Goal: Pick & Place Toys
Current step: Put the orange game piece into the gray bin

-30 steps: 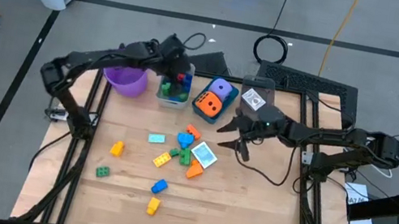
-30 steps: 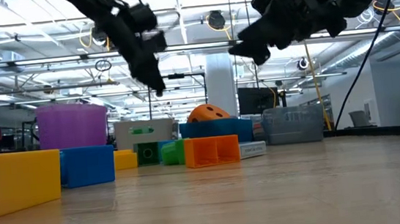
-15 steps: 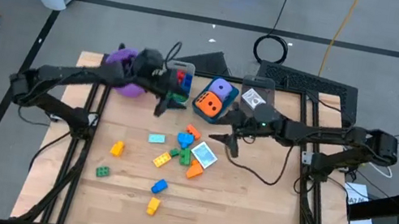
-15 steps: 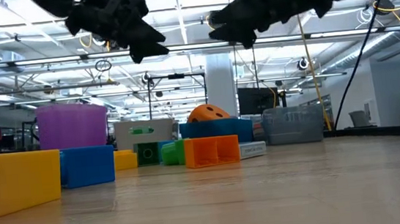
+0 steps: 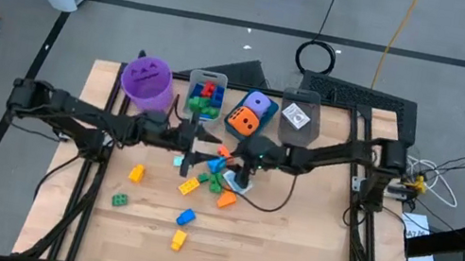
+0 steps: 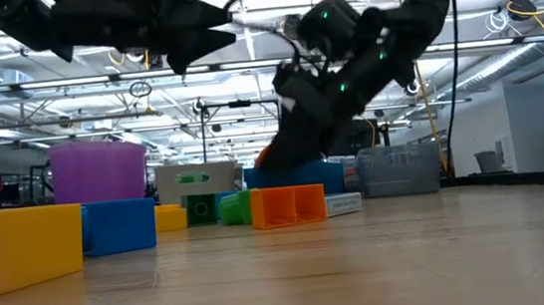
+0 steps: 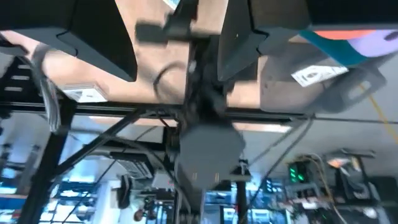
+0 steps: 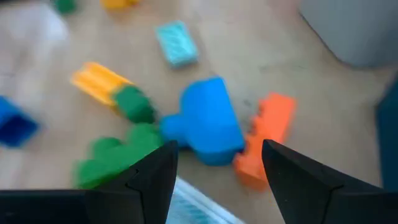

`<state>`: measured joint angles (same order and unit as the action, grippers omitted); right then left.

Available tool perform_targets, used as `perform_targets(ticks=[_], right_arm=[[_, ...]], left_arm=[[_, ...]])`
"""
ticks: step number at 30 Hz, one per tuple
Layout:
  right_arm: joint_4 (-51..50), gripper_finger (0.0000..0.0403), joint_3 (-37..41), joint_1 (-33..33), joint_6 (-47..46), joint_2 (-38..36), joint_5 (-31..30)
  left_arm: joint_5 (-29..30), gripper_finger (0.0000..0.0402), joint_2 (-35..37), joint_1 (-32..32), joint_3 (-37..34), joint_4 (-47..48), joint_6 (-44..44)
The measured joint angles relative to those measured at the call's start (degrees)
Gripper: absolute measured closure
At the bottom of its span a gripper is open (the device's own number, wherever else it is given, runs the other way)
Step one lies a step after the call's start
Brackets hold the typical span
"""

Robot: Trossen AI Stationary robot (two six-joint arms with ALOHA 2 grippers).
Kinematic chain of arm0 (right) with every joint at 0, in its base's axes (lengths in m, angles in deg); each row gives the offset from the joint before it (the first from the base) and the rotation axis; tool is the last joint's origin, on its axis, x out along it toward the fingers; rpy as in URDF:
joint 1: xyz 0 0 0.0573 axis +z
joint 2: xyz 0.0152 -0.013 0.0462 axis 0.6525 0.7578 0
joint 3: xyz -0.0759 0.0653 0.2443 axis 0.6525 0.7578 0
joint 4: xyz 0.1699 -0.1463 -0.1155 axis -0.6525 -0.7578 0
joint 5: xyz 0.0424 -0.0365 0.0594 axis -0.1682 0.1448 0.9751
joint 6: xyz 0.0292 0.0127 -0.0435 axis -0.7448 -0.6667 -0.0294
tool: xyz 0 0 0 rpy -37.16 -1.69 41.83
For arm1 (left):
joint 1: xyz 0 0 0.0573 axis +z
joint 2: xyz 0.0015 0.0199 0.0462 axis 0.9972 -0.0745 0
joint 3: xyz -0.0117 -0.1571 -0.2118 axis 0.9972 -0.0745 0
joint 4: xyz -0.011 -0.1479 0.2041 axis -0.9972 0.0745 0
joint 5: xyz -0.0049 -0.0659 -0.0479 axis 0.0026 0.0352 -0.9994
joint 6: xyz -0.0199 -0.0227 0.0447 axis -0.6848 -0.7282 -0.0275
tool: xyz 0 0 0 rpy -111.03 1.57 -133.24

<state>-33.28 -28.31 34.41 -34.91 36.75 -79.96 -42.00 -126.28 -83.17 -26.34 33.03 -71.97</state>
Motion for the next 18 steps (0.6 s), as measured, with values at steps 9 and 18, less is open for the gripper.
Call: perform_targets(ticks=[9, 18], right_arm=[[1.6, 0.0175, 0.0, 0.1, -0.9, 4.7, -10.3], [2.1, 0.0202, 0.0, -0.1, -0.9, 5.3, -11.6]], left_arm=[[7.8, 0.0174, 0.0, -5.1, 0.0, -3.9, 3.3], [7.7, 0.0174, 0.0, -5.2, 0.0, -3.6, 3.1]])
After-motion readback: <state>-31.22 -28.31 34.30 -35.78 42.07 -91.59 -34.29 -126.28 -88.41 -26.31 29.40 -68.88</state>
